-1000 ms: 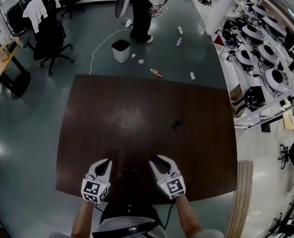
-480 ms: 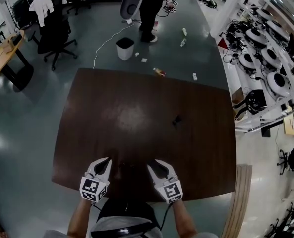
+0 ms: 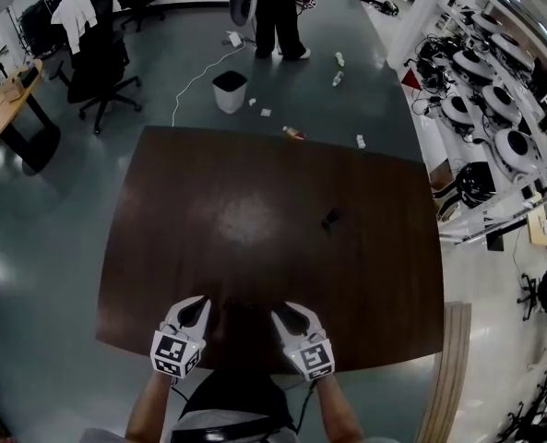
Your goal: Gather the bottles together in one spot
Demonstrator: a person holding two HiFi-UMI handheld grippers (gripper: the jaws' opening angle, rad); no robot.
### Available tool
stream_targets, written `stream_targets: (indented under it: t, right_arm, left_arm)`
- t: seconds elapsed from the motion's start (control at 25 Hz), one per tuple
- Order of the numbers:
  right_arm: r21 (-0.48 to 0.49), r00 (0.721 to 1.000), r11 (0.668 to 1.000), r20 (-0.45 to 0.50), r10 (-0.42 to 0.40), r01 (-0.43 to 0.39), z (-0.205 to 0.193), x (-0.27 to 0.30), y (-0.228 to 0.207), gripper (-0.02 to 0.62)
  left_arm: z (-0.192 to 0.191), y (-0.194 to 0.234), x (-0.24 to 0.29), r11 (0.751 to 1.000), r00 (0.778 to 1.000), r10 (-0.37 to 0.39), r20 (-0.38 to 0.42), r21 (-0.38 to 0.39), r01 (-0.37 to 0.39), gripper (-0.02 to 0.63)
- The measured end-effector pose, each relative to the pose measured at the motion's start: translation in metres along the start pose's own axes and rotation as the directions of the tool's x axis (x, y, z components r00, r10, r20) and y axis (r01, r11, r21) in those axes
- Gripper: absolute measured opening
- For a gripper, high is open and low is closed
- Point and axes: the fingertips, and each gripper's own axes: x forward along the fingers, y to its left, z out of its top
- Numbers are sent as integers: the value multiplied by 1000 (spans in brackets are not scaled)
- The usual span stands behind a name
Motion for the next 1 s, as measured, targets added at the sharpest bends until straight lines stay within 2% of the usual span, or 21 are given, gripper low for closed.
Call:
stream_targets:
  t: [0.4,1.0]
  right_arm:
    - [17,1000,1000,-30,-6,7,-32,5,5,103]
    - [28,999,1000,-45,-1,3,-49,11,9,103]
  left_arm:
    - [-21,1,0,1000,1000,-11,-9,-2,11,1]
    - [-32,6,-2,1000,1000,-1,-12,-8,1,2]
